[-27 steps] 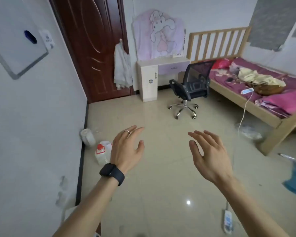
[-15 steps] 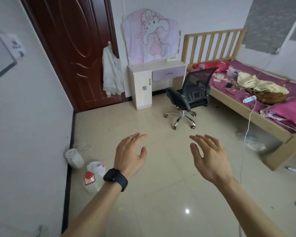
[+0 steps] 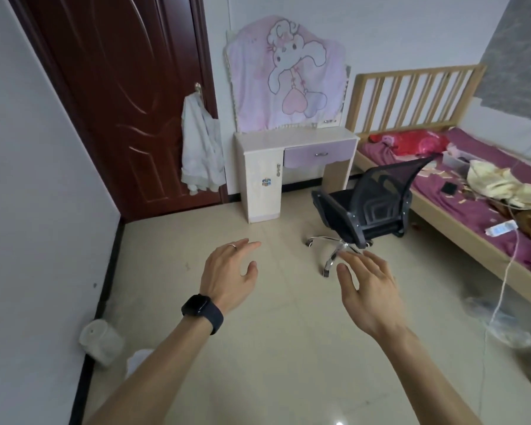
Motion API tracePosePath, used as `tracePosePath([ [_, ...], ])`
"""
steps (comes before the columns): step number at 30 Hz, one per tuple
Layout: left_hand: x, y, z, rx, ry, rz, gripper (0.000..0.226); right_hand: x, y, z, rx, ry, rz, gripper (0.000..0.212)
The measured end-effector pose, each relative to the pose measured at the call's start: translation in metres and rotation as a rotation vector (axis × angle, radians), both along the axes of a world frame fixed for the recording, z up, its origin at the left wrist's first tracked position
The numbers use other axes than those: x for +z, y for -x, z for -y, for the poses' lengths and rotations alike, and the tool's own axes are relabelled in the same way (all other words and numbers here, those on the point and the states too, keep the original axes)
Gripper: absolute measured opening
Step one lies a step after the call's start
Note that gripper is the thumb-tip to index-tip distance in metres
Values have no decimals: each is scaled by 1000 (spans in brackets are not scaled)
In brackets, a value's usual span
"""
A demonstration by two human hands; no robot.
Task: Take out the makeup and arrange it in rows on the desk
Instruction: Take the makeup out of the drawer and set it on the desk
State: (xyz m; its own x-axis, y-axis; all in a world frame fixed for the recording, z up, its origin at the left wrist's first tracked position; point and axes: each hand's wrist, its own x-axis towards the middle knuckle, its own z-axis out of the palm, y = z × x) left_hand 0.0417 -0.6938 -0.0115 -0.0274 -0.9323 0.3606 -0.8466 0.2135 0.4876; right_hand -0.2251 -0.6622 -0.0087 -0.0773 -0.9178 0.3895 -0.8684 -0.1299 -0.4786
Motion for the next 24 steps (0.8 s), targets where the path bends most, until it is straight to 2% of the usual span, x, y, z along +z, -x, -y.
tracePosePath([
  [5, 5, -9, 123, 48, -8, 9, 40, 8, -5, 134, 20, 56, 32, 25],
  [12, -2, -35, 297, 46, 24, 13, 41, -8, -23, 302, 14, -24, 24, 37],
  [17, -3, -54, 435, -28, -47, 21, 44, -5, -44, 415, -25, -90, 23, 34],
  [24, -3, -59, 604, -96, -98, 39, 44, -8, -58, 561, -98, -152, 26, 41],
])
